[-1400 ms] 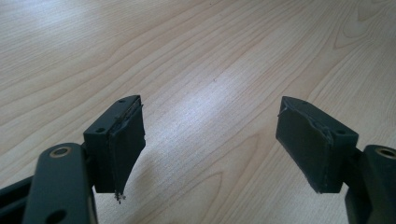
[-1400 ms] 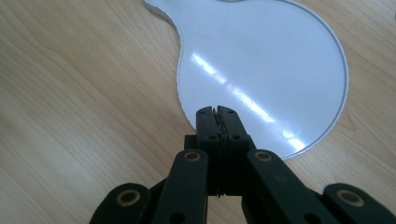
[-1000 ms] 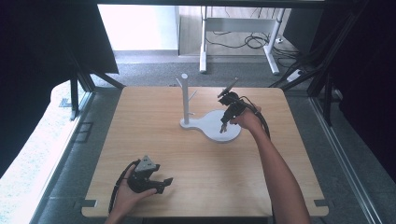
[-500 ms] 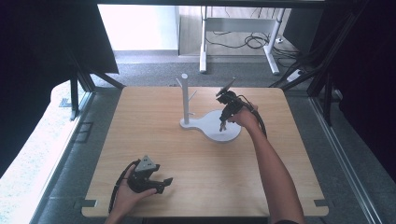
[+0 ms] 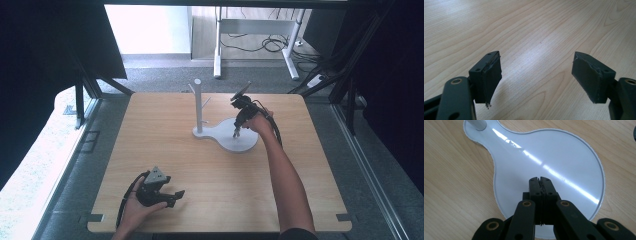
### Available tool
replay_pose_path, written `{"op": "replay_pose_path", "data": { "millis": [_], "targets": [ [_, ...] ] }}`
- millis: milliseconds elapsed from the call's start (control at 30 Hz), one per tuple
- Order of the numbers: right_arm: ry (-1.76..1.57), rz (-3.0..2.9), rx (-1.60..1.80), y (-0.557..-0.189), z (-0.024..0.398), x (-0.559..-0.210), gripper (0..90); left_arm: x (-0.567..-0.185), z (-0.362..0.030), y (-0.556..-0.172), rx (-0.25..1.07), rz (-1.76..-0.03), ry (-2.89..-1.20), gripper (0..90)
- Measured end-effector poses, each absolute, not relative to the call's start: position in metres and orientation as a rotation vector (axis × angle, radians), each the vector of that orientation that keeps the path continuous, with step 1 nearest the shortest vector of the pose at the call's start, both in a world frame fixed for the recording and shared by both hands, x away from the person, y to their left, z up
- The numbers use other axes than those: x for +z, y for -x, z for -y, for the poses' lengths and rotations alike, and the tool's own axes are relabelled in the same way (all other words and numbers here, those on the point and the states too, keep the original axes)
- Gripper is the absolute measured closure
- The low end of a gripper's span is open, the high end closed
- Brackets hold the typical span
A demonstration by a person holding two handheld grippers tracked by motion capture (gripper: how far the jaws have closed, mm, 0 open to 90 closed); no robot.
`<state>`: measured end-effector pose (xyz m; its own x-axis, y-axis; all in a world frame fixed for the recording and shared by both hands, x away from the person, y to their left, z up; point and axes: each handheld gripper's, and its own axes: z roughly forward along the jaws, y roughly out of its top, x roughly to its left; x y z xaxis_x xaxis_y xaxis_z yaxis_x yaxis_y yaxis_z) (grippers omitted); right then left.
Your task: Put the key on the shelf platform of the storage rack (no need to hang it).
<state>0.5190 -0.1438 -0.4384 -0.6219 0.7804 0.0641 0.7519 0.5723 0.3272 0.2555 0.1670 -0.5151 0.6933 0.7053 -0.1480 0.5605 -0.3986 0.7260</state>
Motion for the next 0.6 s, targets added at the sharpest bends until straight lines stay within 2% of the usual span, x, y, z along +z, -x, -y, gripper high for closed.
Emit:
{"op": "replay_pose_path", "data": {
  "millis": [600],
  "targets": [
    [-1.363,-2.674,0.501,-0.528,0.151,-0.467,89.0,-0.516,-0.167,-0.256,0.233,-0.968,-2.11,24.0]
  ]
}}
